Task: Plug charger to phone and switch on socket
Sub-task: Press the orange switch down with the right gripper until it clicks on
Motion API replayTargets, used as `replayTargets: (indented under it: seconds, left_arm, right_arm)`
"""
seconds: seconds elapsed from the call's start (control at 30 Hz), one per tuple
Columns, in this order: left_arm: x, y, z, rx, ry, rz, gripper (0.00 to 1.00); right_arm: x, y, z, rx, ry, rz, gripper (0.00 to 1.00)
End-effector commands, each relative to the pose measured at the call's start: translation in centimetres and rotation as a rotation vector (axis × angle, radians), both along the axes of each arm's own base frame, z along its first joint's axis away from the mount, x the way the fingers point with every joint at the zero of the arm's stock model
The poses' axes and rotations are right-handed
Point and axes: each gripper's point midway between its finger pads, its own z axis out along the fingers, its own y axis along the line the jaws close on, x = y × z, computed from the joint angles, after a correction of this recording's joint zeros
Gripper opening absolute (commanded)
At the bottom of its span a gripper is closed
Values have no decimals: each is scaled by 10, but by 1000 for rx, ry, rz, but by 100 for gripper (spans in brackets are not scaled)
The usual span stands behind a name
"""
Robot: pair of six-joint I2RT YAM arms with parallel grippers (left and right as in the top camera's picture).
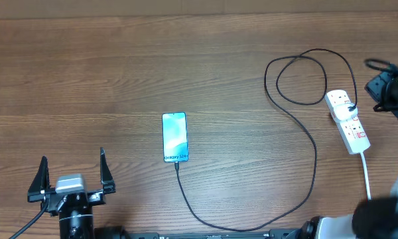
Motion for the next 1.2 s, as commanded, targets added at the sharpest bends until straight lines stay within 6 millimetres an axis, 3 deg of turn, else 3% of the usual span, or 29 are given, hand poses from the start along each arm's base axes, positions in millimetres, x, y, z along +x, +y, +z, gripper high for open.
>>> replayTargets:
  seconds: [0.0, 0.27, 0.4, 1.17]
  left_arm:
    - [-3, 3, 0, -7, -5, 19, 100]
    - [-3, 3, -5, -8, 16, 19, 100]
    - [-3, 3, -6, -8, 19, 19, 100]
    - [-3, 3, -8, -8, 26, 19, 100]
  right_arm:
    - [7, -22, -38, 74, 48, -63, 4]
    - [26, -35, -120, 254, 142, -48, 4]
    - [27, -34, -144, 283, 189, -30, 4]
    - [30, -33, -191, 337, 253, -14, 4]
